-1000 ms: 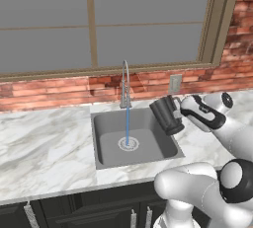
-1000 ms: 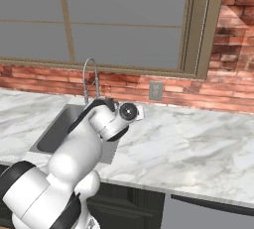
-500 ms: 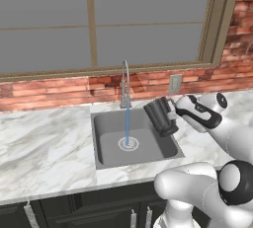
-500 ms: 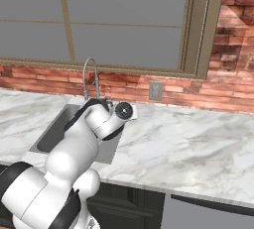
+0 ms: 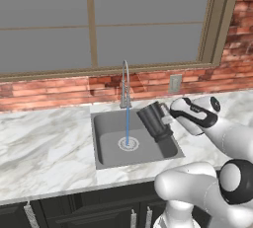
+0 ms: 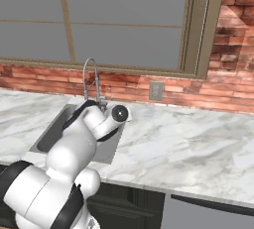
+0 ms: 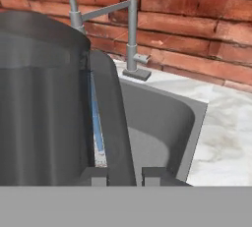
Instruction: Turn on the sink faucet and place the jug under the water for a few seconds to fill it up.
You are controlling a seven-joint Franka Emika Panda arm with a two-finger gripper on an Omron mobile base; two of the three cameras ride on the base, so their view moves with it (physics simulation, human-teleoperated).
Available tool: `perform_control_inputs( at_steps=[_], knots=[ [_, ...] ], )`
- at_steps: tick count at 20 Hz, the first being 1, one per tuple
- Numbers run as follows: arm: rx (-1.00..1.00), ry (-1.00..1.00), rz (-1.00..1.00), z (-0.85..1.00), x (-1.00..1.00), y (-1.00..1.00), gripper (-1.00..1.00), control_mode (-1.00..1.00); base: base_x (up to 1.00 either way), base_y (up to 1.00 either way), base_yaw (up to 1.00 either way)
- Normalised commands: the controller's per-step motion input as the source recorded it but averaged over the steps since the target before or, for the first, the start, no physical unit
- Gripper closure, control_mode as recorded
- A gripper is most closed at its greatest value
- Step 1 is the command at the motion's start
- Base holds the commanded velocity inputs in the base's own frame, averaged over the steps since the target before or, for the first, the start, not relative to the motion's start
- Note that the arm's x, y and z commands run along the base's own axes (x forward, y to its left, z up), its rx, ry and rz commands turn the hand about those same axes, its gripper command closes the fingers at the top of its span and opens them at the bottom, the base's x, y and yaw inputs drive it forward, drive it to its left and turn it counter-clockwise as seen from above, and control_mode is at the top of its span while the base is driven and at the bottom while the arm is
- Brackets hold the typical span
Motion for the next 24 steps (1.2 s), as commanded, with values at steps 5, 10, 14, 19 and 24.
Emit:
perform_control_inputs(
  at_steps=[5, 10, 14, 19, 24],
  knots=[
    [0.03, 0.02, 0.14, -0.06, 0.18, 0.20, 1.00, -1.00, 0.00, 0.00, 0.00],
    [0.00, 0.00, 0.07, -0.01, 0.04, 0.35, 1.00, -1.00, 0.00, 0.00, 0.00],
    [0.02, 0.00, 0.01, -0.16, 0.00, 0.09, 1.00, -1.00, 0.00, 0.00, 0.00],
    [0.00, 0.00, 0.00, -0.18, 0.09, 0.00, 1.00, -1.00, 0.00, 0.00, 0.00],
    [0.00, 0.00, 0.00, -0.01, 0.28, 0.00, 1.00, -1.00, 0.00, 0.00, 0.00]
  ],
)
